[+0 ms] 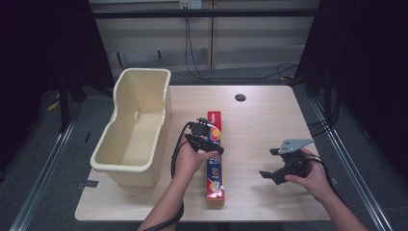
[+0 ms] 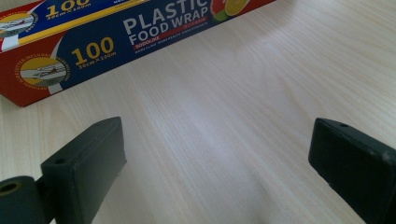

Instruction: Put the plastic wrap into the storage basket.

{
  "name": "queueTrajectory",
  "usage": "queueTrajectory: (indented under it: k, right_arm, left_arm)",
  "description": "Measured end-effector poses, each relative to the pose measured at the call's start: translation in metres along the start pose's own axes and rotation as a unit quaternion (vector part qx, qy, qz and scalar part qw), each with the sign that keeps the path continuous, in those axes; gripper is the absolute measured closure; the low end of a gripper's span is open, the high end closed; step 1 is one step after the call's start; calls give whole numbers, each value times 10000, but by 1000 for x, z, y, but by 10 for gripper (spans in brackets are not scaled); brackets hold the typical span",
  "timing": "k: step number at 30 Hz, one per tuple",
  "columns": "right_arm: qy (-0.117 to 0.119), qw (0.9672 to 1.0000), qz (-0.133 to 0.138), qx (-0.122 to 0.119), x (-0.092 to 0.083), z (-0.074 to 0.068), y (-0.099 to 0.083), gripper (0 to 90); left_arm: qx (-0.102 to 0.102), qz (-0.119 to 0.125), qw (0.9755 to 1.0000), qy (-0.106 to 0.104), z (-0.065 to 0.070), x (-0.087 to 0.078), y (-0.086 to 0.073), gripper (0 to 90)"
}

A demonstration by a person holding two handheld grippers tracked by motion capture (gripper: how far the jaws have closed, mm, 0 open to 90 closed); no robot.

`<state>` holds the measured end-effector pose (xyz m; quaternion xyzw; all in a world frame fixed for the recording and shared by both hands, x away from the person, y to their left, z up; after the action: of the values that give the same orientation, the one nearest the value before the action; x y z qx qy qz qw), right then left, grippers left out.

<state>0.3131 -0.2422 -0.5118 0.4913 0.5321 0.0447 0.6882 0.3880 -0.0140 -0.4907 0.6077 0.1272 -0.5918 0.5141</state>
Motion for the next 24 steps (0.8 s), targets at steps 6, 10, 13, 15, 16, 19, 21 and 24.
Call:
queueTrajectory:
  k: [6,10,13,15,16,19,21,24]
  right_arm:
    - [3,10000,9,7,0,2,0,38]
    - [-16,10000,84,12,-2,2,2,38]
    - [3,9999,96,53,-3,3,2,37]
    - [2,9999,80,117,-3,4,2,37]
    - [-10,9999,91,104,-3,4,2,37]
    - [-5,9998,118,139,-4,5,2,38]
    - [-13,9998,141,164,-4,5,3,37]
    - [-13,9997,171,165,-5,5,3,37]
  left_arm:
    - [-136,-179,9996,151,0,15,3,48]
    - [-68,-254,9993,247,-3,22,4,68]
    - [-187,-258,9993,199,-5,26,3,88]
    - [-239,-244,9993,180,-6,28,3,103]
    - [-320,-224,9991,169,-4,28,4,105]
    - [-245,-251,9994,32,-3,30,4,188]
    - [-358,-359,9987,64,-2,31,3,214]
    - [-522,-420,9977,45,-1,32,3,220]
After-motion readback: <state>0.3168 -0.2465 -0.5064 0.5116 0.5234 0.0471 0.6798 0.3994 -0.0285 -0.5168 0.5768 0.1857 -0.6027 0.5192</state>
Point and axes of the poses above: each handheld gripper's, and its own axes: x roughly forward along the jaws, y roughly out of its top, z roughly to its right, the point moved 7 cm from there along x, roughly forward along the jaws, and after that the axes turned 2 degrees about -z, right-handed, at the moved point
